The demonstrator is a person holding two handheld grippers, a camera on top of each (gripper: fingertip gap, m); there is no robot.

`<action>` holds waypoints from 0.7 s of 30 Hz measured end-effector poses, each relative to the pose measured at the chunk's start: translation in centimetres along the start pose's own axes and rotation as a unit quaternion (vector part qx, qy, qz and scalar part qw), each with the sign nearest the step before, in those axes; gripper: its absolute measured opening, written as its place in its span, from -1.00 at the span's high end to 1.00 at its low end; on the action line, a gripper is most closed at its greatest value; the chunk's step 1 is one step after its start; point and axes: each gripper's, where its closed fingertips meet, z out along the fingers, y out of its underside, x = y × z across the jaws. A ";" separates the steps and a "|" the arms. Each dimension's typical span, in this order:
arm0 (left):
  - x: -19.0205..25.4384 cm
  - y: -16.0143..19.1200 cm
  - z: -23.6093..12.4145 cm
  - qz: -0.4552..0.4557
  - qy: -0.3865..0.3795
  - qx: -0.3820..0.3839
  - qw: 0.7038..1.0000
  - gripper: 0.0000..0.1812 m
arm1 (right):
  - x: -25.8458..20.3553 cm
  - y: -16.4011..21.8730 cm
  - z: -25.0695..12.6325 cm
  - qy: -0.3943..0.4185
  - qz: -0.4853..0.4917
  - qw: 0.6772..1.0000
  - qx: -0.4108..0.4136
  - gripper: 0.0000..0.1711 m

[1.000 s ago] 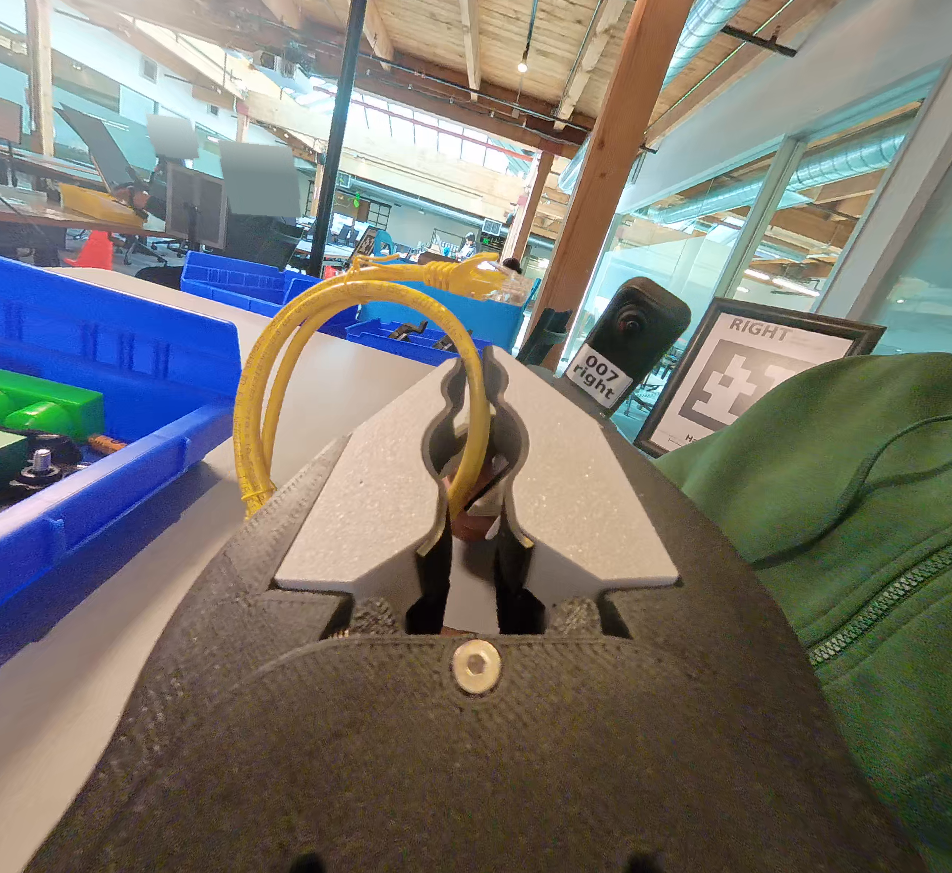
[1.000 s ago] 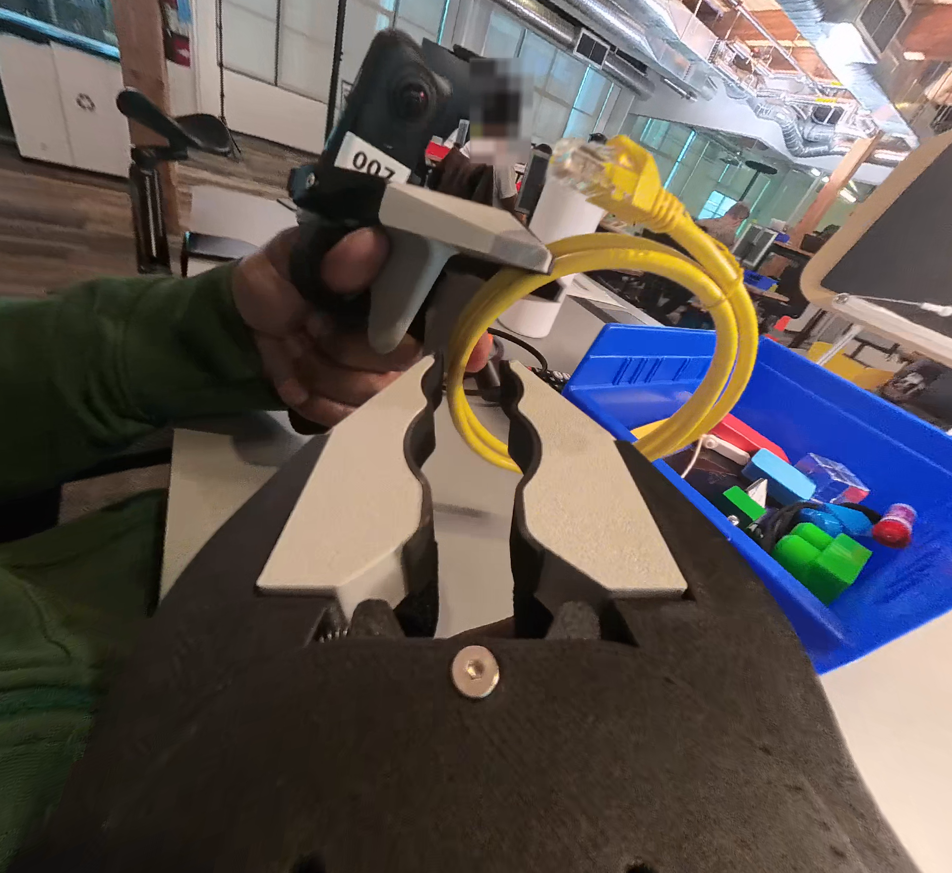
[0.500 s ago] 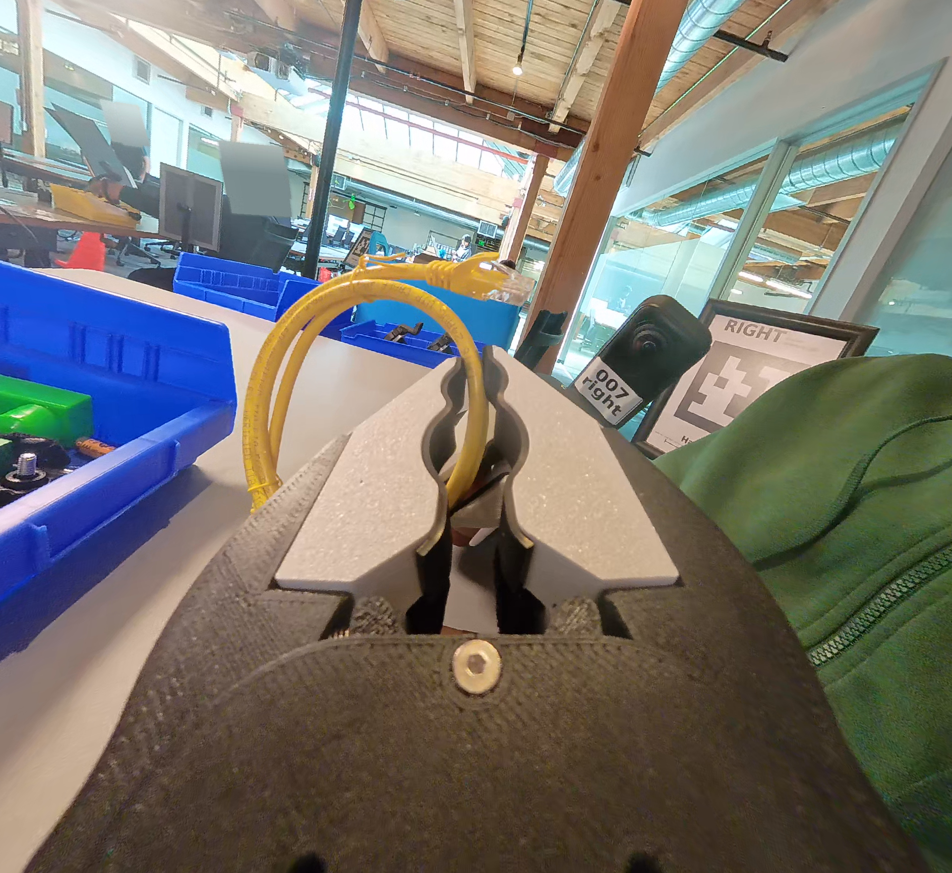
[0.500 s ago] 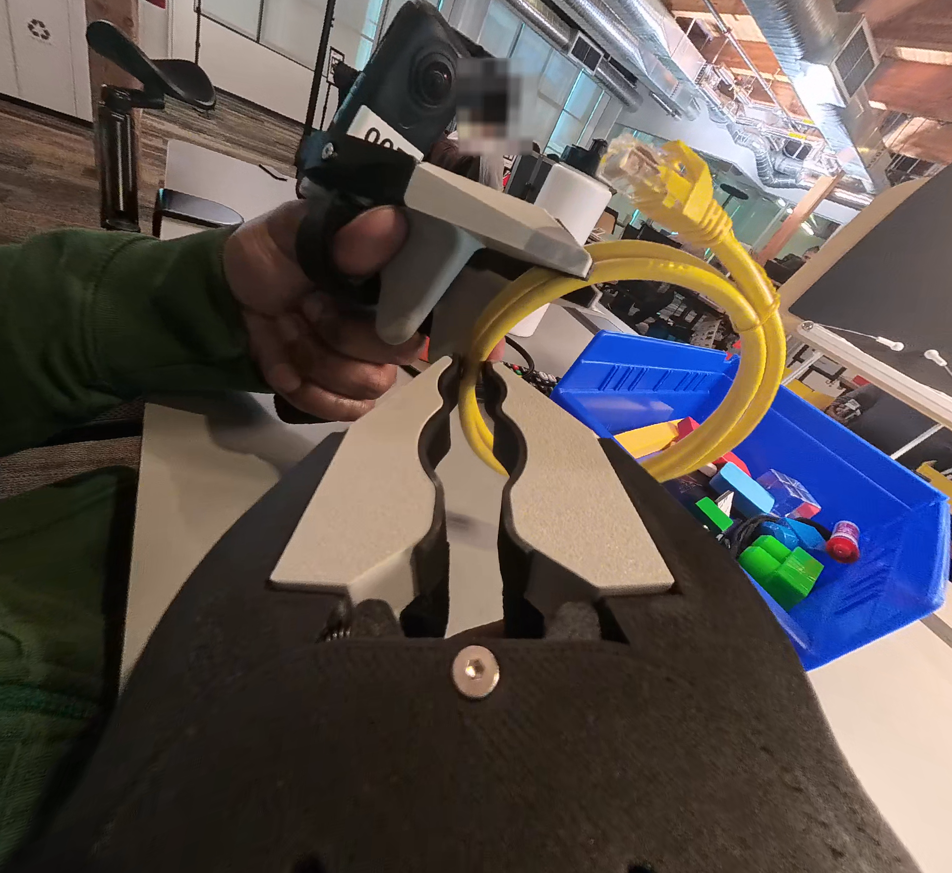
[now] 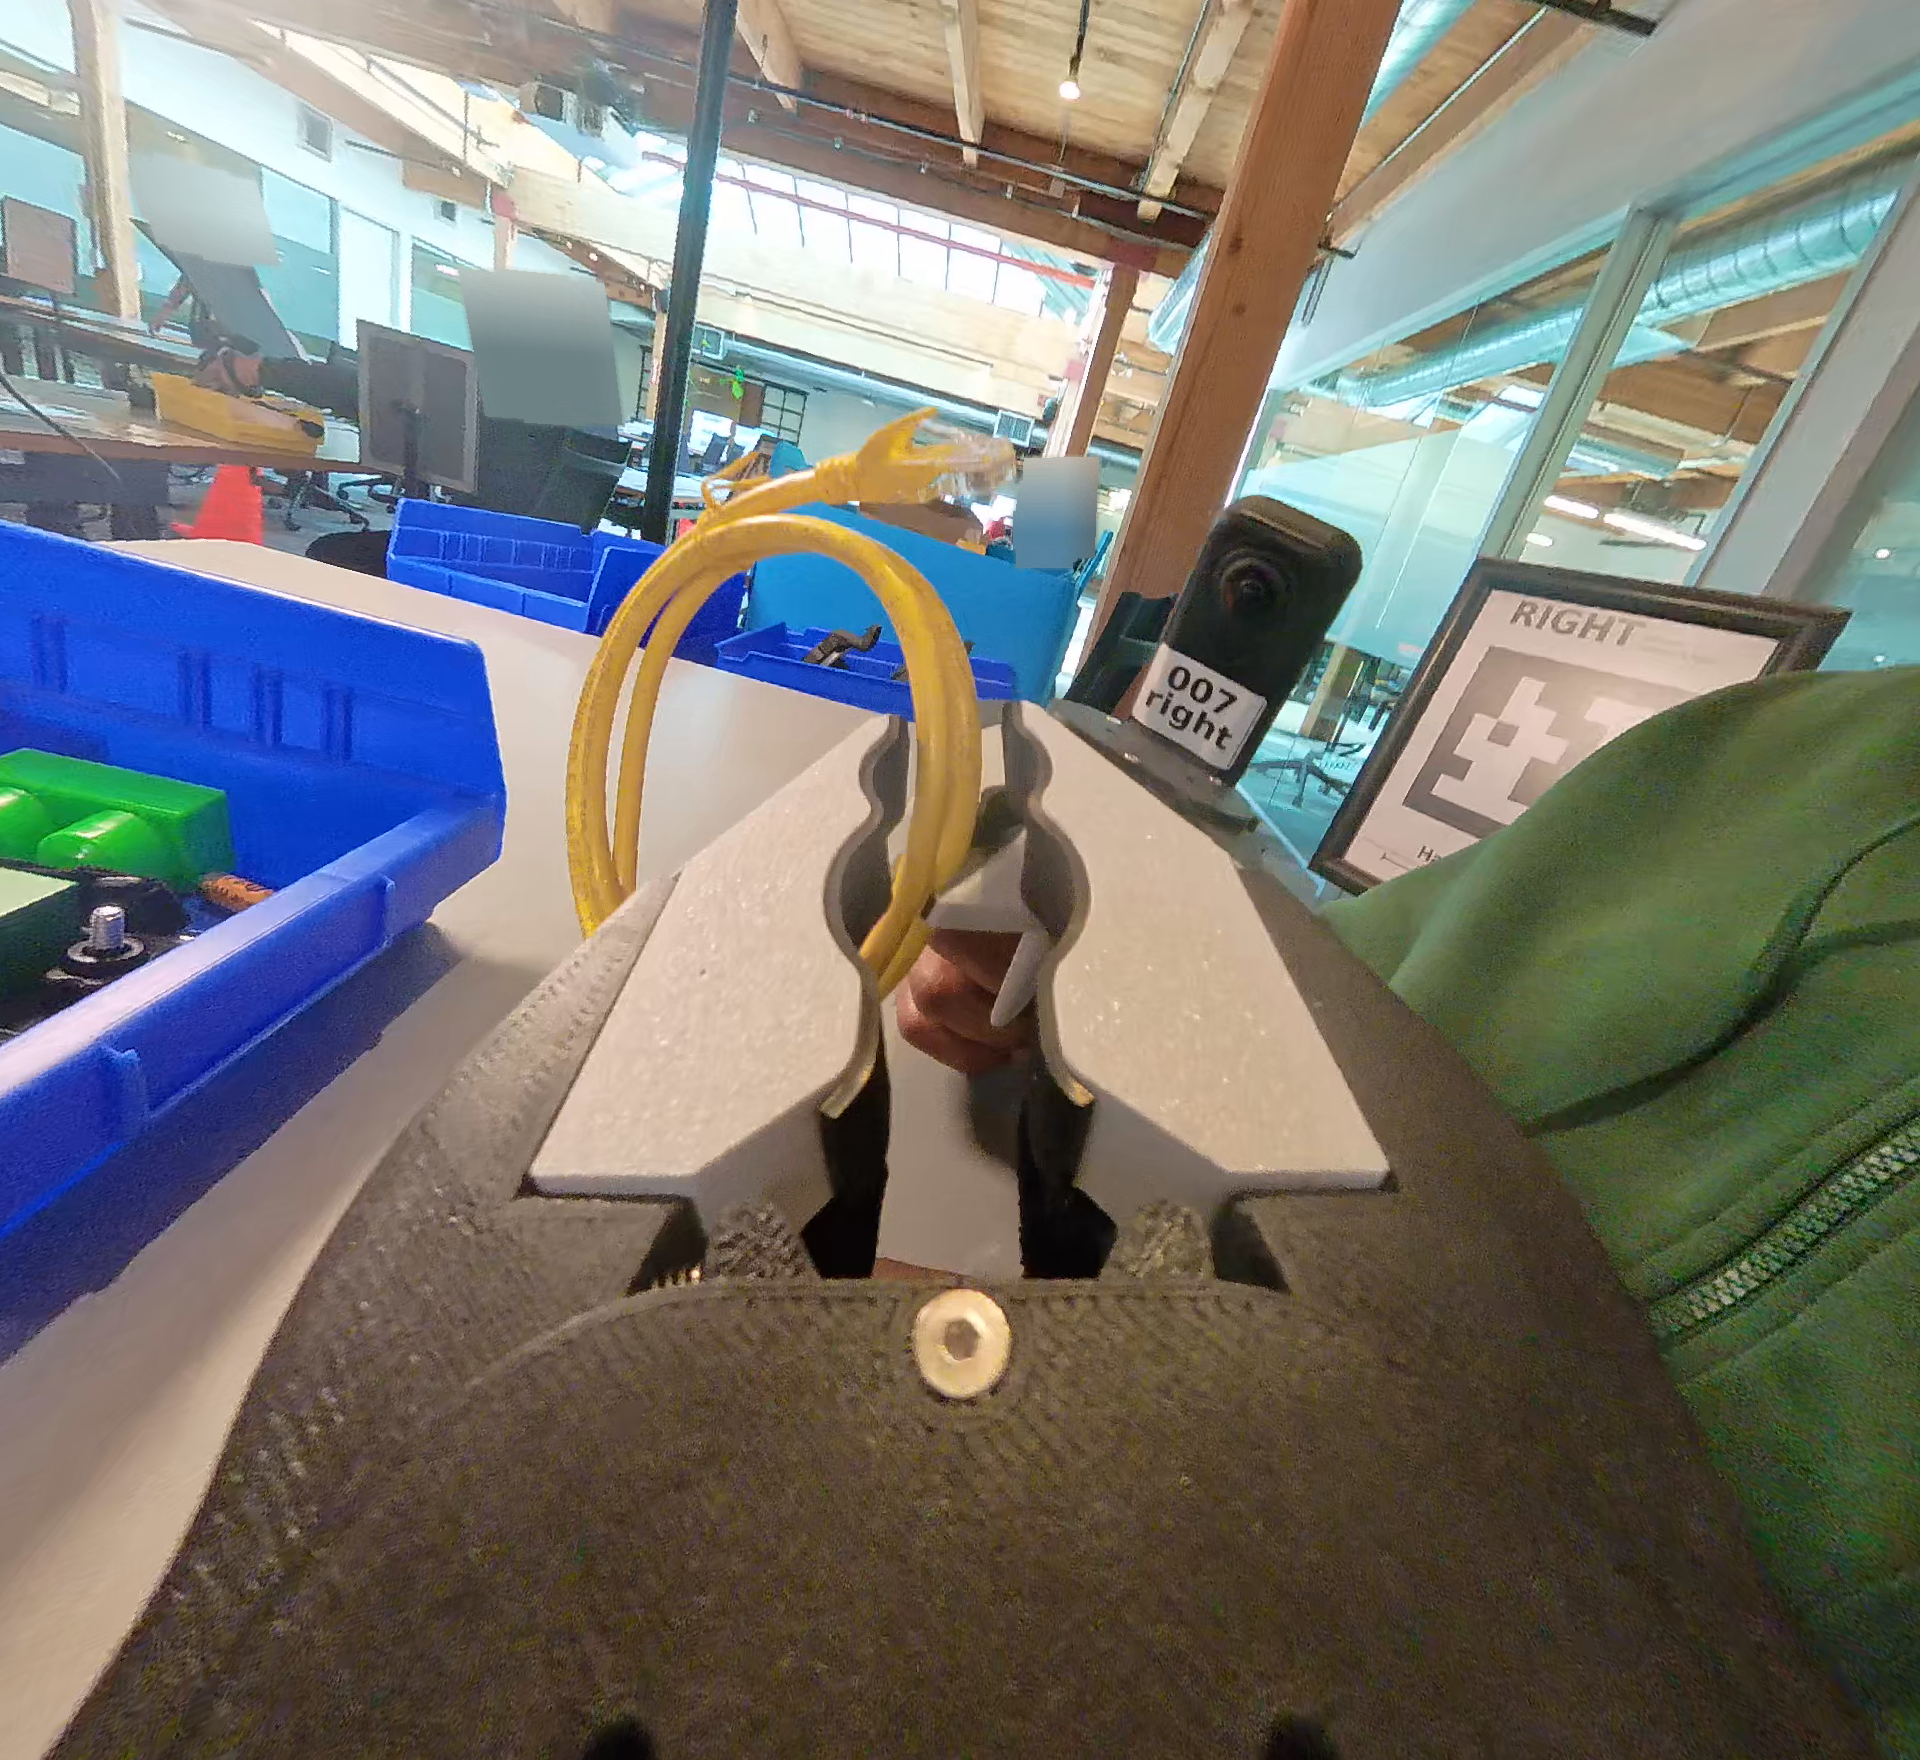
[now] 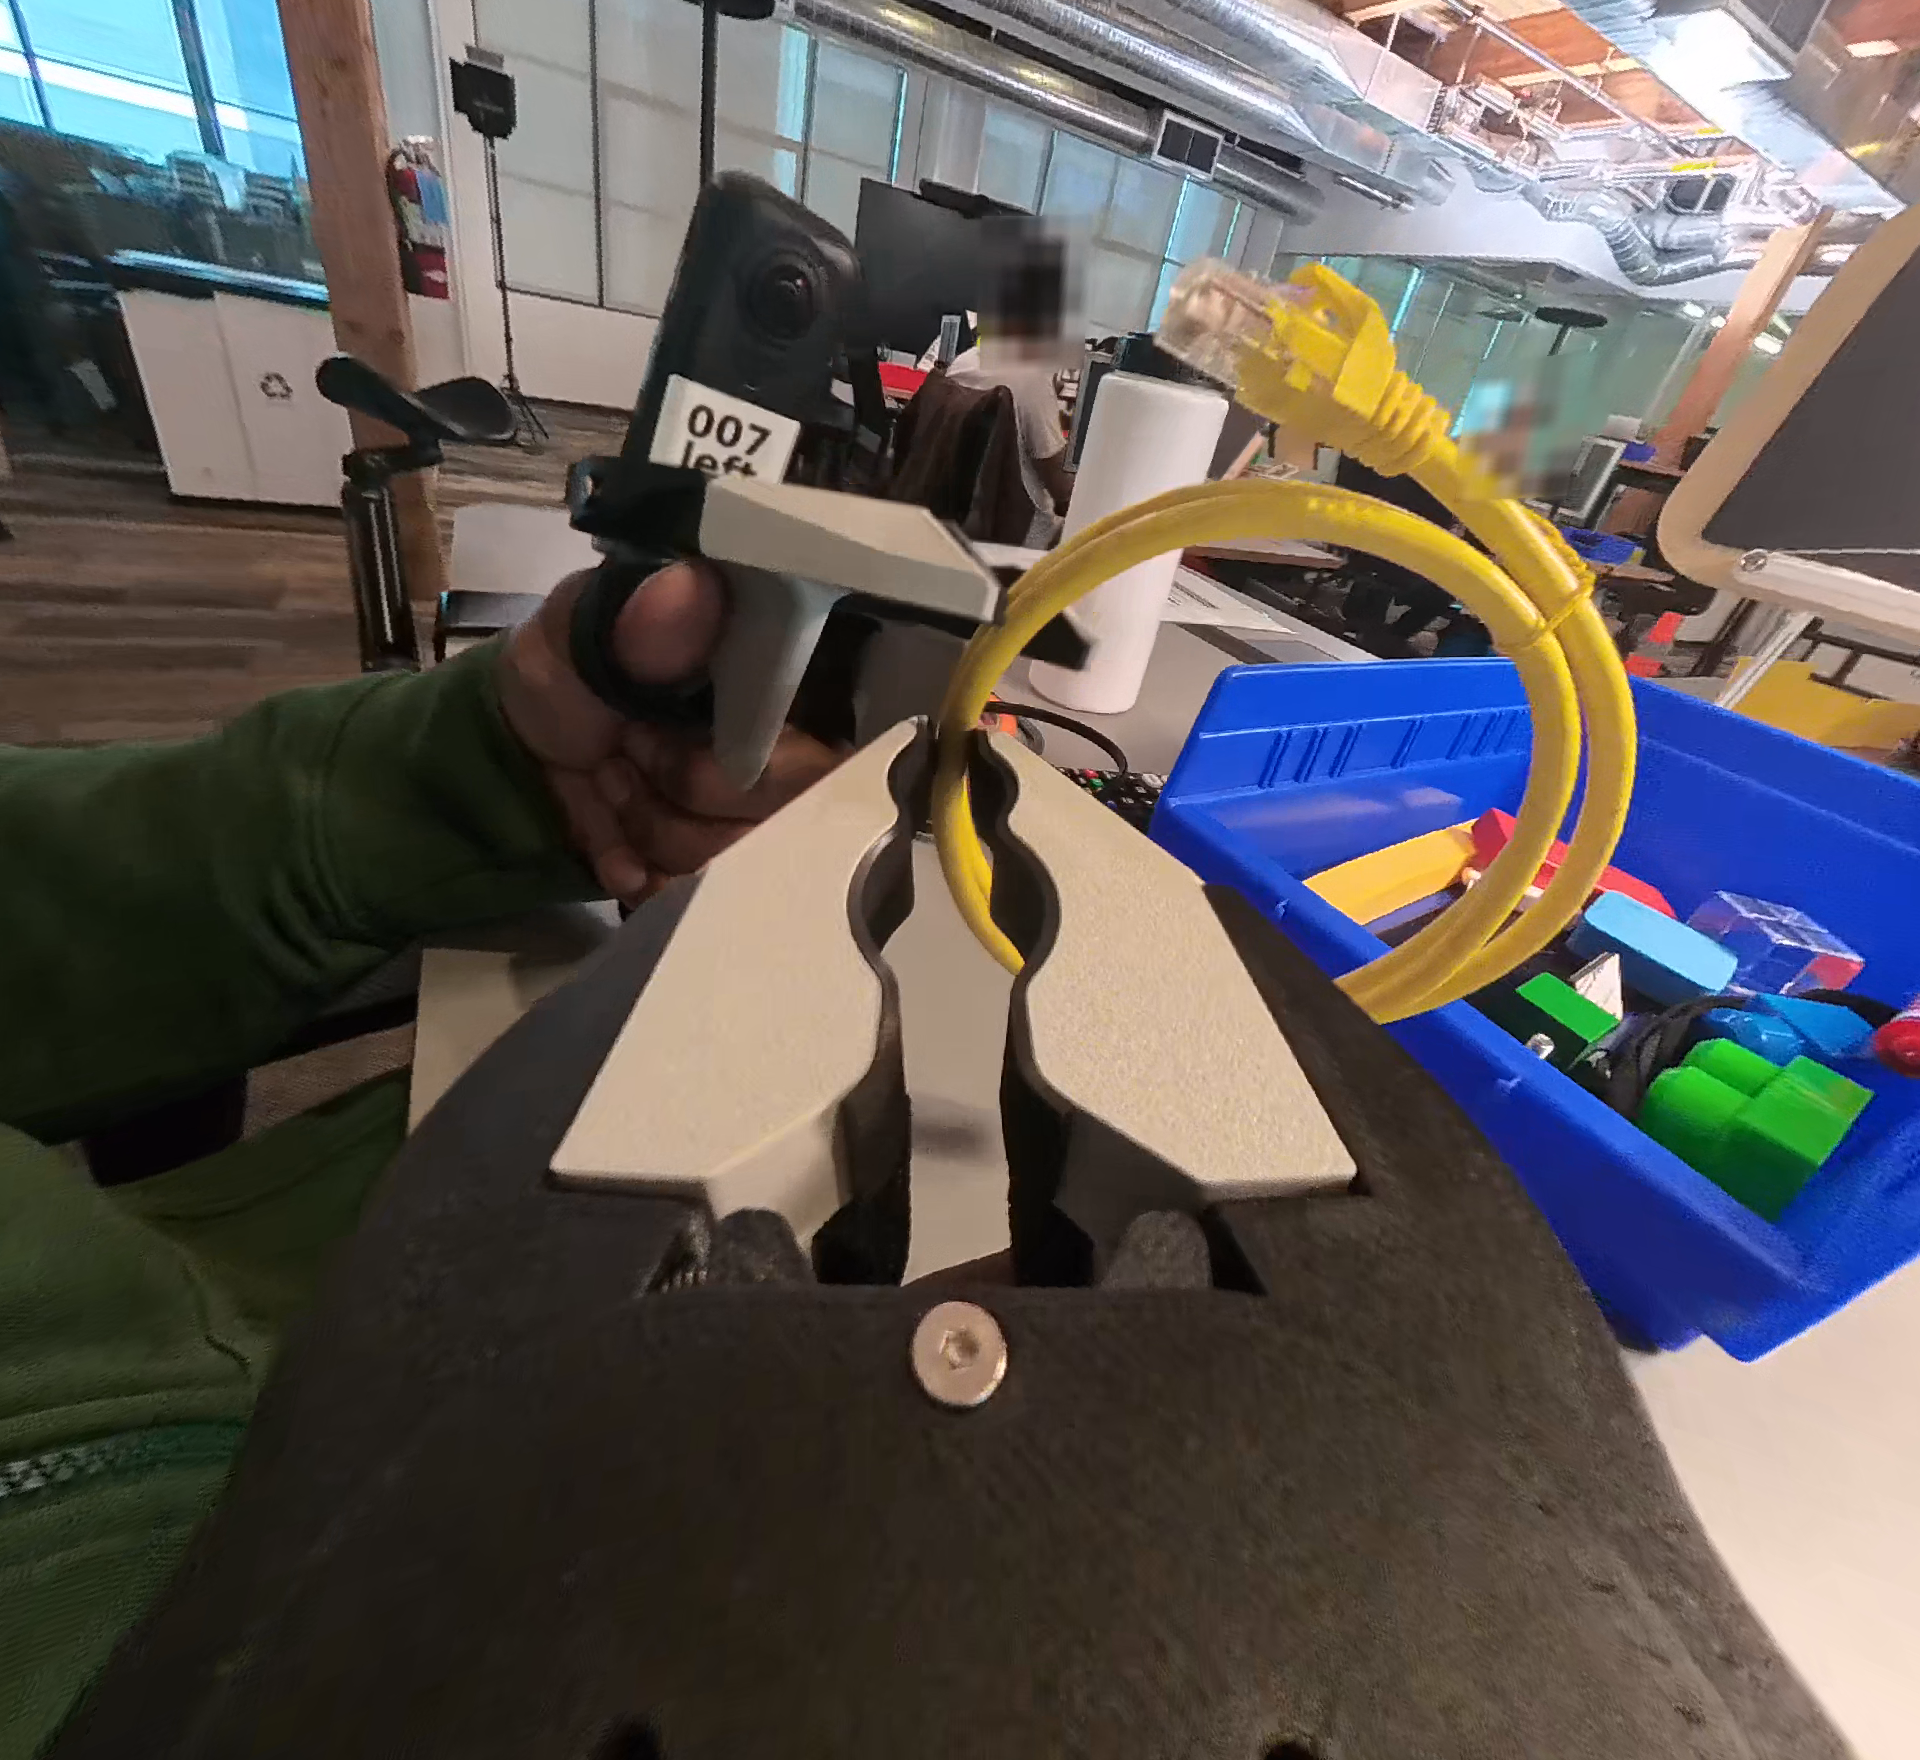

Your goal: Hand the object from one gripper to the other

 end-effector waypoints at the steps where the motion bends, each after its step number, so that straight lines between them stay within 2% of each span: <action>1: 0.1 0.2 0.1 0.005 0.000 -0.006 1.000 0.81 | 0.0 0.0 0.0 -0.002 0.007 1.000 0.001 0.93; 11: -0.3 0.6 0.2 0.039 -0.020 -0.022 0.999 0.93 | -0.3 0.1 0.0 -0.027 0.048 0.998 0.002 0.89; 18: -1.0 -0.5 -0.3 0.022 -0.037 0.013 0.999 0.93 | -0.3 1.2 0.6 0.010 -0.037 0.999 -0.033 0.72; 21: -0.8 -0.5 -0.2 0.022 -0.033 0.013 0.999 0.93 | -0.4 1.8 0.9 0.025 -0.081 0.995 -0.050 0.71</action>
